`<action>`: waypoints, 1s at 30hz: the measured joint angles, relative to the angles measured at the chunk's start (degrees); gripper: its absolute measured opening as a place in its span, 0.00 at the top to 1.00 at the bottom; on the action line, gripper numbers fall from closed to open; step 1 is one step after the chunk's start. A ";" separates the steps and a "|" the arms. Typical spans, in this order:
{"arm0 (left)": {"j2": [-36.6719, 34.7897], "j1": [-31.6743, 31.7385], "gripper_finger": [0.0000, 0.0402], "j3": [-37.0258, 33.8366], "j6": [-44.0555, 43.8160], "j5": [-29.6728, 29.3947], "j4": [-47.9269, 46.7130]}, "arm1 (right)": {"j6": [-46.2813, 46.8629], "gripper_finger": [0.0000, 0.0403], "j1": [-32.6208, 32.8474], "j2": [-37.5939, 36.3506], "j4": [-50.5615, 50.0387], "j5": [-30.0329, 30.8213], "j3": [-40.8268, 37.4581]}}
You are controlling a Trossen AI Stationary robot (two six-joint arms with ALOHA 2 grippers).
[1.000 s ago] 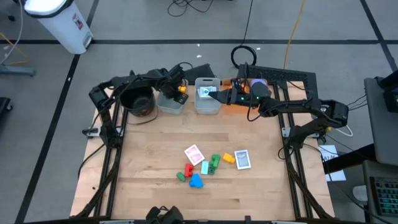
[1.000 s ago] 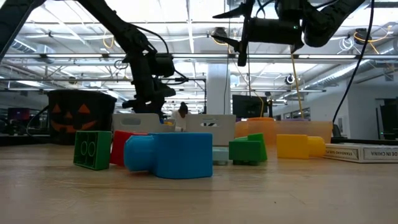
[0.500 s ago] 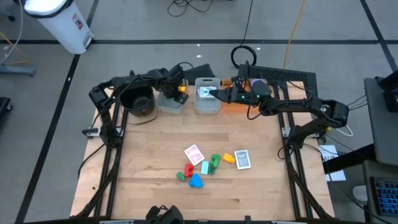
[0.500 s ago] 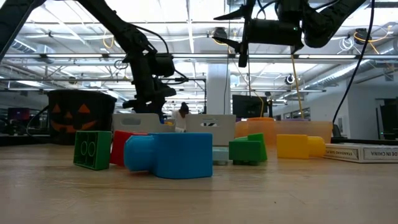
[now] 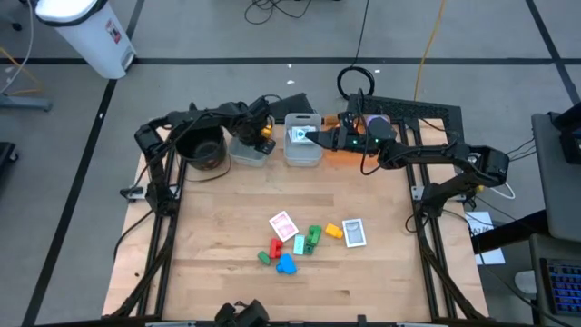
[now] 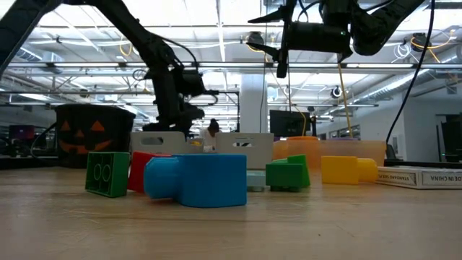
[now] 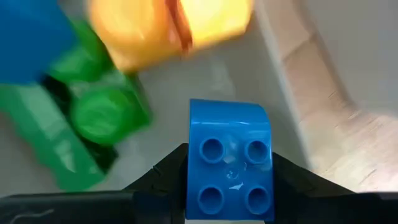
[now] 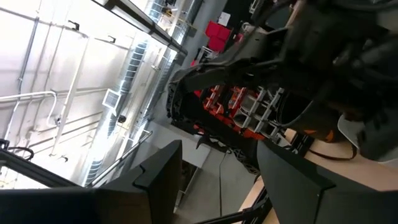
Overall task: Pick & Place Toys
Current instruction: Put the blue game piece into the left gray bin
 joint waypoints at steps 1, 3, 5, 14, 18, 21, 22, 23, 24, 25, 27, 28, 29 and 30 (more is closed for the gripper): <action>0.79 0.00 0.63 -0.02 -0.07 0.62 -0.18 | 0.29 0.50 0.00 0.00 0.00 0.00 0.00; 1.69 0.00 0.63 -0.02 -0.42 0.34 -0.59 | 1.13 0.50 0.00 0.01 0.00 -0.01 0.00; 2.19 -0.02 0.63 0.13 -0.62 -0.10 -0.62 | 1.32 0.50 0.00 0.02 0.00 -0.15 0.00; 2.58 0.20 0.63 0.04 -0.10 -1.25 -1.13 | 1.23 0.50 0.00 0.02 0.00 -1.34 0.02; 2.61 0.22 0.63 -0.02 -0.02 -1.23 -1.21 | 0.92 0.50 0.00 0.02 0.00 -1.34 0.02; 2.46 0.22 0.61 -0.02 -0.01 -1.16 -1.21 | 0.88 0.50 0.00 0.02 0.00 -1.36 0.02; 2.29 0.24 0.60 -0.06 -0.03 -1.04 -1.22 | 0.81 0.50 0.00 0.02 0.00 -1.36 0.02; 2.11 0.24 0.58 -0.08 -0.02 -1.00 -1.14 | 0.71 0.50 0.00 0.02 -0.02 -1.36 0.02; 1.83 0.22 0.57 -0.11 -0.02 -0.94 -1.01 | 0.68 0.50 0.00 0.02 -0.02 -1.38 0.02; 1.49 0.22 0.56 -0.13 -0.01 -0.67 -0.90 | 0.68 0.50 0.00 0.02 -0.02 -1.40 0.02; 0.89 0.17 0.53 -0.13 -0.01 -0.55 -0.55 | 0.68 0.50 0.00 0.02 -0.02 -1.40 0.02; 0.52 0.20 0.52 -0.13 -0.02 -0.55 -0.54 | 0.58 0.50 0.00 0.02 -0.02 -1.40 0.02; 0.16 0.25 0.51 -0.13 -0.01 -0.66 -0.58 | 0.32 0.50 0.00 0.02 -0.02 -1.40 0.02; -0.19 0.33 0.50 -0.13 -0.03 -0.79 -0.56 | 0.04 0.50 0.00 0.02 -0.02 -1.40 0.02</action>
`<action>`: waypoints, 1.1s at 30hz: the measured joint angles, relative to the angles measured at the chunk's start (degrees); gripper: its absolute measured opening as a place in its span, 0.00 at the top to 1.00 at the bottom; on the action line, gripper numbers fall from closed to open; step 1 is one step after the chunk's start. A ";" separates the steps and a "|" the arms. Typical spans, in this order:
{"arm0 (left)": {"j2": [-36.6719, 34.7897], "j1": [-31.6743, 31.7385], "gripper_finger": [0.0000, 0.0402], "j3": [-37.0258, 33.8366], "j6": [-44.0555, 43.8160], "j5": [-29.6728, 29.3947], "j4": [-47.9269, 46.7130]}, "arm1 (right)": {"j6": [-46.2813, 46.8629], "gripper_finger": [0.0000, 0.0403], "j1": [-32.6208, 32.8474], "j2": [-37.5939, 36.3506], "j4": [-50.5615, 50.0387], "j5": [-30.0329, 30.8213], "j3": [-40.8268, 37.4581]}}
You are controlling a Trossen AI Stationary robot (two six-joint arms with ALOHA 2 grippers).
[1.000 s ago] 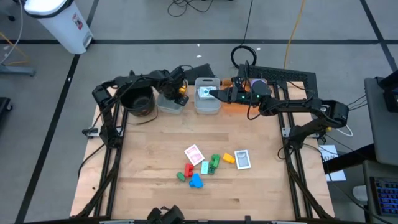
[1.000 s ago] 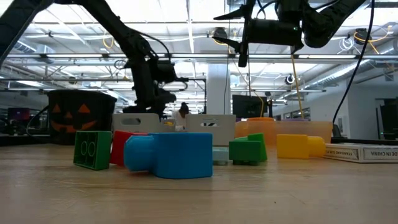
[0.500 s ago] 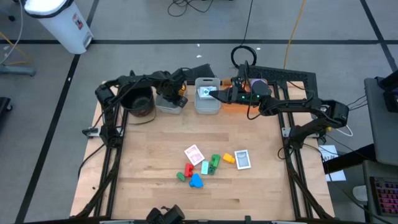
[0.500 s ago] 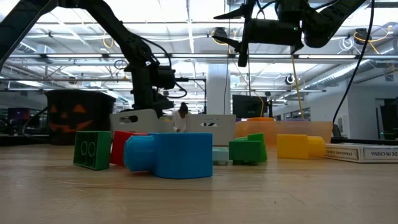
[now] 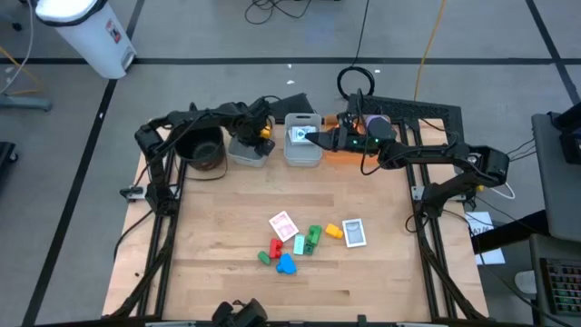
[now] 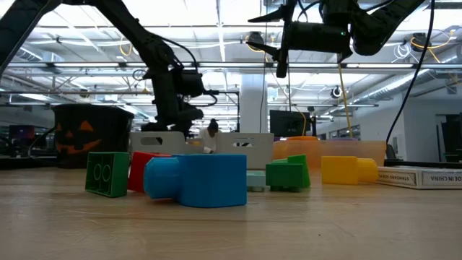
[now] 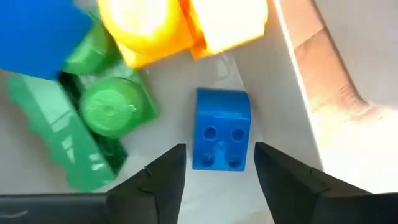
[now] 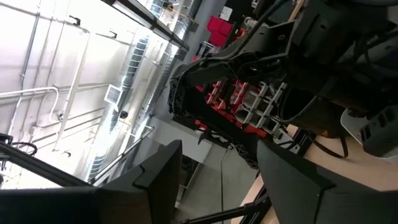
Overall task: Pick & Place Toys
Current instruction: Put the blue game piece into the left gray bin, then put the yellow game piece into the left gray bin
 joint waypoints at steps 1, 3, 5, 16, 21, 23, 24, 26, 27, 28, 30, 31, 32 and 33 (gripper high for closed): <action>-0.44 0.00 0.50 0.00 0.02 -0.06 -0.06 | -0.13 0.50 0.00 0.01 0.00 0.00 0.00; -1.48 0.02 0.49 0.00 0.24 -0.23 -0.35 | -0.18 0.50 0.00 0.02 0.00 -0.02 0.00; -3.07 0.00 0.50 0.00 0.84 -0.15 -0.61 | -0.19 0.50 0.00 0.02 -0.01 -0.02 0.00; -22.66 0.00 0.53 0.00 1.30 2.44 2.77 | -0.31 0.50 0.00 0.02 -0.02 0.02 0.00; -32.86 0.00 0.54 0.00 -0.82 5.31 10.63 | -0.66 0.50 0.00 0.02 -0.02 0.03 0.00; -36.39 0.00 0.54 0.00 -2.43 6.56 14.77 | -0.66 0.50 0.00 0.02 -0.02 0.07 0.00; -38.07 0.00 0.54 0.00 -3.46 7.18 16.89 | -0.65 0.50 0.00 0.02 -0.02 0.07 0.00; -41.15 0.00 0.54 0.00 -5.52 7.72 21.01 | -0.65 0.50 0.00 0.02 -0.02 0.09 0.00; -42.61 0.00 0.54 0.00 -6.57 7.76 22.87 | -0.65 0.50 0.00 0.02 -0.02 0.09 0.00; -44.03 0.00 0.54 0.00 -7.65 7.78 24.61 | -0.65 0.50 0.00 0.02 -0.02 0.09 0.00; -46.53 0.00 0.54 0.00 -8.70 7.78 28.25 | -0.65 0.50 0.00 0.02 -0.02 0.11 0.00; -47.67 0.00 0.54 0.02 -9.02 7.84 29.73 | -0.67 0.50 0.00 0.02 -0.02 0.13 0.00; -48.77 0.00 0.54 0.02 -9.25 7.91 30.97 | -0.65 0.50 0.00 0.02 -0.02 0.15 0.00; -49.73 0.00 0.54 0.02 -9.26 7.93 31.82 | -0.65 0.50 0.00 0.02 -0.02 0.15 0.00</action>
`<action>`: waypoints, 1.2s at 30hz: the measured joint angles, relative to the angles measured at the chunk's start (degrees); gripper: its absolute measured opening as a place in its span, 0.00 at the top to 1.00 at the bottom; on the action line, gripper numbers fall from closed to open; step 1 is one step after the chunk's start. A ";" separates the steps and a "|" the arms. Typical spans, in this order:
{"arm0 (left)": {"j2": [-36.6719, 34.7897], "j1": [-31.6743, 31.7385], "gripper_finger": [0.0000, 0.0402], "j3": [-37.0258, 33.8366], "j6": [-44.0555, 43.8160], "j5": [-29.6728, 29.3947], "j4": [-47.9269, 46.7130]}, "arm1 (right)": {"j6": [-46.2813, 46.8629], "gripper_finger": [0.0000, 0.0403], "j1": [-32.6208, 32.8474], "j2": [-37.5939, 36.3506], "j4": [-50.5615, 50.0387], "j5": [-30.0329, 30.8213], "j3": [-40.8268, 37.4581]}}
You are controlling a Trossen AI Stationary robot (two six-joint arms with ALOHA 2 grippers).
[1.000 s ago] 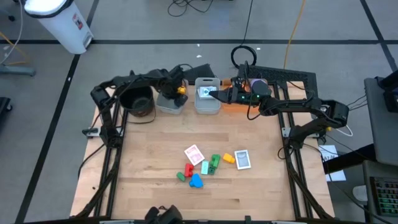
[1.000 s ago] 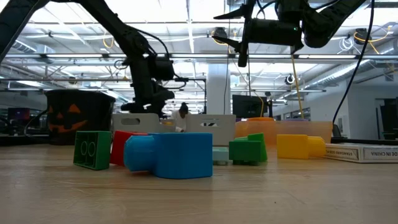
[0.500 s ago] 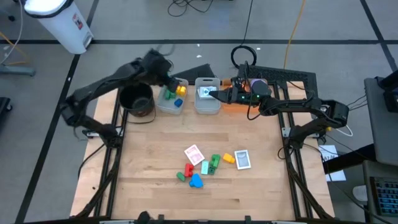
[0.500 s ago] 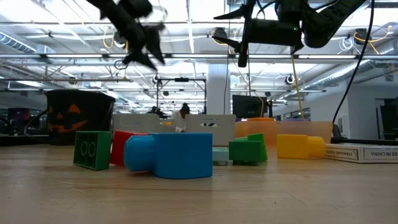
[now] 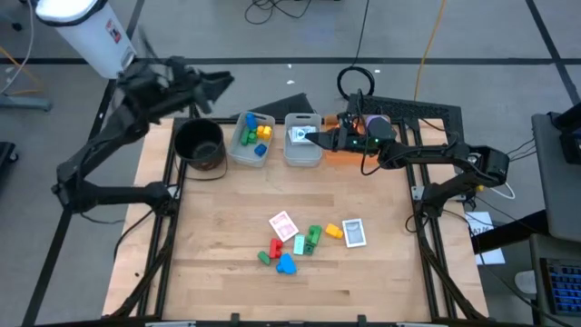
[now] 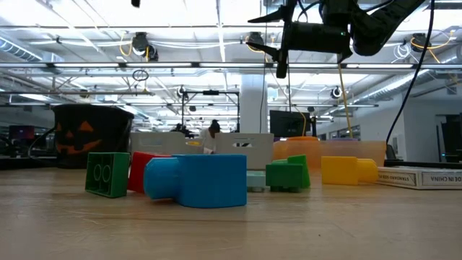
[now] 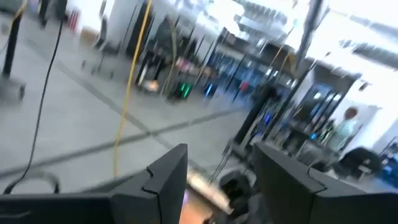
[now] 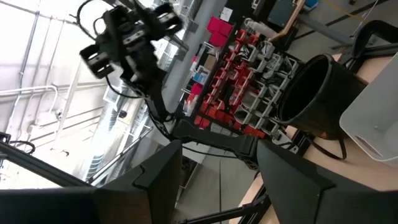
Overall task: Pick & Place Toys
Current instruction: Put the yellow game piece into the left gray bin
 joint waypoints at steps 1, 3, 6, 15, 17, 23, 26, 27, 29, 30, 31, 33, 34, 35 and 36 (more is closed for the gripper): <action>-1.00 0.00 0.54 0.00 0.26 0.01 0.62 | 0.00 0.50 0.00 0.00 0.00 0.03 0.00; -2.92 0.00 0.54 0.00 0.36 0.01 1.44 | 0.00 0.50 0.00 0.00 0.00 0.29 0.00; -5.54 0.00 0.54 0.00 -2.86 0.45 2.24 | -0.01 0.50 0.00 0.00 0.00 1.69 0.00; -12.70 -0.05 0.54 0.04 3.01 7.04 -4.56 | -2.79 0.50 1.44 0.00 -0.03 7.70 0.02; -14.11 -0.74 0.54 0.04 6.94 6.94 -10.14 | -3.75 0.50 2.32 0.00 -0.03 9.55 0.02; -16.46 -5.28 0.54 -5.42 12.21 5.66 -16.35 | -6.49 0.50 4.93 0.00 -0.52 15.57 0.02; -18.10 -7.36 0.54 -12.83 10.03 3.69 -8.55 | -7.32 0.50 5.54 0.00 -0.46 18.04 0.02; -18.55 -8.07 0.54 -15.64 8.77 3.66 -5.15 | -7.30 0.50 5.69 0.00 -0.46 18.32 0.02; -19.48 -9.37 0.54 -21.02 6.39 3.86 1.28 | -7.30 0.50 5.73 0.00 -0.46 18.33 0.02; -19.72 -10.06 0.54 -23.48 5.51 4.07 3.46 | -7.30 0.50 5.77 0.00 -0.46 18.27 0.02; -19.87 -10.88 0.54 -25.59 5.26 4.70 5.03 | -7.22 0.50 5.91 0.00 -0.46 18.23 0.02; -19.76 -12.94 0.54 -28.94 5.55 7.09 6.85 | -7.14 0.50 6.18 0.00 -0.46 18.21 0.02; -19.72 -14.18 0.54 -30.24 5.79 7.82 6.55 | -7.15 0.50 6.38 0.00 -0.46 18.18 0.02; -19.72 -15.58 0.54 -31.34 5.83 8.31 5.80 | -7.24 0.50 6.45 0.00 -0.44 18.16 0.02; -19.64 -17.01 0.54 -32.28 5.76 8.40 5.71 | -7.28 0.50 6.47 0.00 -0.45 18.12 0.02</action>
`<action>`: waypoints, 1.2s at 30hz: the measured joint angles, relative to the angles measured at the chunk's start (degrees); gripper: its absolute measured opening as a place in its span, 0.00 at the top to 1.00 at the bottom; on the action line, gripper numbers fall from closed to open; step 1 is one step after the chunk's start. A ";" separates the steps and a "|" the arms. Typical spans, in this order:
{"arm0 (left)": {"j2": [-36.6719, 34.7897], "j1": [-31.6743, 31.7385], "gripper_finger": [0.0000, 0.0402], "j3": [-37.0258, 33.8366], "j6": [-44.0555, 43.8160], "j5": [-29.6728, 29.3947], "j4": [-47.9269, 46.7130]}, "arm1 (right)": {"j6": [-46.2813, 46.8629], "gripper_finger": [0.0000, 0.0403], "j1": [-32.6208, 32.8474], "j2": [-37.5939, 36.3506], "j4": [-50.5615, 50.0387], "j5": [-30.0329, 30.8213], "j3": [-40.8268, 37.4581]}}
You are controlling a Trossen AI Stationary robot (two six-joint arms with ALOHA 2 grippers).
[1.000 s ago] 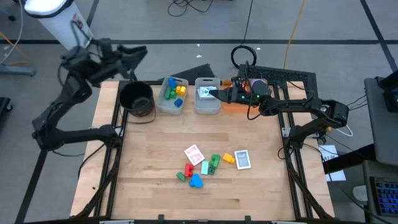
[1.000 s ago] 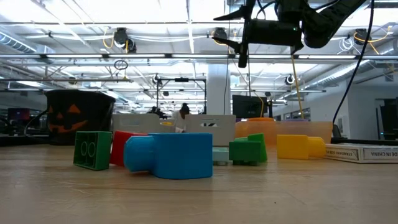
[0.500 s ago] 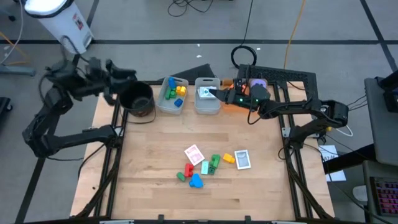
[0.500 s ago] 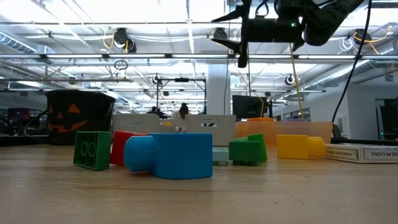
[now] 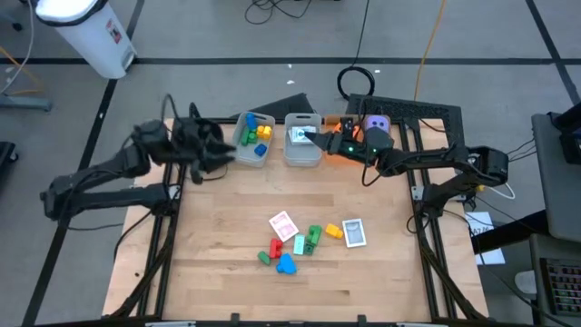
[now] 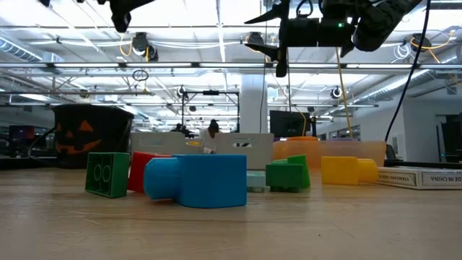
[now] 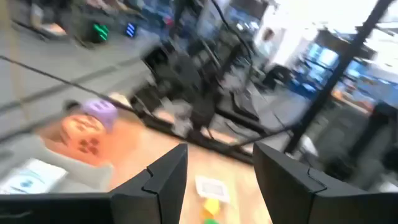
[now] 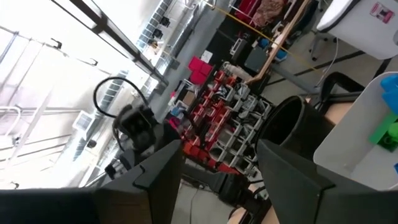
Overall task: Pick & Place Toys
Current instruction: Put the yellow game piece into the left gray bin
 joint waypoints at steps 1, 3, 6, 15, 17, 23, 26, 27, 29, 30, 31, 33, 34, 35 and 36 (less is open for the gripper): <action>0.12 -1.43 0.54 -0.81 -0.49 -0.04 0.24 | 0.01 0.50 0.00 0.00 0.00 0.00 0.00; 0.22 -4.48 0.54 -1.83 -1.03 -0.84 -1.08 | 0.11 0.50 0.00 0.00 0.02 0.00 0.00; 0.55 -9.50 0.54 -2.01 -0.95 -4.22 -5.07 | 0.01 0.50 0.07 0.00 0.02 0.04 0.00; 4.21 -21.75 0.54 -1.99 -2.44 -15.66 -10.86 | 0.13 0.50 7.55 0.00 7.18 -0.20 0.00; 5.71 -23.57 0.54 -1.99 -3.27 -16.52 -10.68 | -0.45 0.50 10.34 0.00 9.91 -0.20 0.00; 10.38 -27.33 0.54 -1.99 -6.90 -17.07 -8.79 | -4.14 0.51 18.55 0.00 7.22 1.62 2.07; 12.38 -29.02 0.54 -1.99 -8.94 -17.25 -5.76 | -7.99 0.52 22.61 0.00 -5.35 3.01 6.41; 12.98 -29.61 0.54 -1.99 -9.66 -17.66 -4.61 | -9.36 0.53 23.86 0.00 -11.12 2.93 8.21; 14.16 -30.96 0.54 -1.99 -11.48 -19.28 -2.49 | -11.82 0.55 26.32 0.02 -23.69 2.72 12.32; 14.70 -31.70 0.54 -1.99 -12.22 -20.33 -1.31 | -13.22 0.56 27.54 0.02 -30.23 2.42 14.46; 15.15 -32.49 0.54 -1.99 -12.79 -21.51 -0.24 | -14.72 0.56 28.67 0.02 -36.80 1.47 16.60; 16.06 -34.32 0.54 -1.99 -14.48 -24.07 1.58 | -17.14 0.58 30.96 0.02 -49.84 1.24 20.49; 16.55 -35.31 0.54 -1.97 -15.68 -25.20 2.77 | -17.92 0.58 32.25 0.02 -55.18 1.36 21.82; 17.08 -36.26 0.54 -1.97 -17.20 -26.26 3.68 | -18.26 0.58 33.39 0.02 -59.40 1.41 22.84; 17.57 -37.31 0.54 -1.97 -18.90 -27.28 4.54 | -18.42 0.59 34.59 0.02 -62.26 1.42 23.34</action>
